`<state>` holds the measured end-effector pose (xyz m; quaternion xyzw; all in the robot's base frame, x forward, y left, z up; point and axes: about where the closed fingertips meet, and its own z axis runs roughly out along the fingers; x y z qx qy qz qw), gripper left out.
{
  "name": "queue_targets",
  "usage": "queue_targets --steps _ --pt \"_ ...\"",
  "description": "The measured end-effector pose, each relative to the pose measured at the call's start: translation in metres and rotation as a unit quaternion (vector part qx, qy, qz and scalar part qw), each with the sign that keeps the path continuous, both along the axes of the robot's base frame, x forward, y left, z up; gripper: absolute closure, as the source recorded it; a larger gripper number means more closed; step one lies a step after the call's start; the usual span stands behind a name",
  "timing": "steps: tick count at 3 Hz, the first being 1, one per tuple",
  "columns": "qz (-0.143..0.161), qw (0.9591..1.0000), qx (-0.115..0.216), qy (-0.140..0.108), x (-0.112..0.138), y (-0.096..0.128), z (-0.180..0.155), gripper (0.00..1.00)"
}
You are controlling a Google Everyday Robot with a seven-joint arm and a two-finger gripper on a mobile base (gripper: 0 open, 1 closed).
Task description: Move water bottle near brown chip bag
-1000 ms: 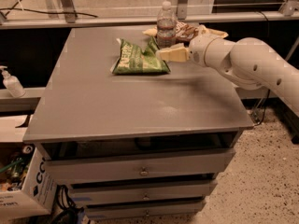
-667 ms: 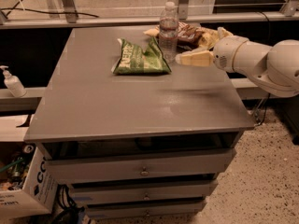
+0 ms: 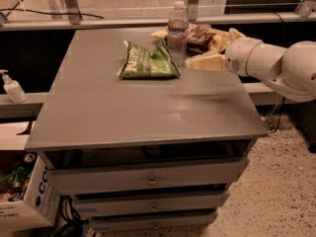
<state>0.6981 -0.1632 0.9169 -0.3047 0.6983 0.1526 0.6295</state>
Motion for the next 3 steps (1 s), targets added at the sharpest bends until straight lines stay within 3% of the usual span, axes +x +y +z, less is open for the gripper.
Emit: queue_targets --steps 2,3 --pt "-0.024 0.9982 -0.054 -0.013 -0.007 -0.061 0.014 0.0" --pt "-0.024 0.9981 -0.055 -0.013 -0.006 -0.063 0.015 0.0"
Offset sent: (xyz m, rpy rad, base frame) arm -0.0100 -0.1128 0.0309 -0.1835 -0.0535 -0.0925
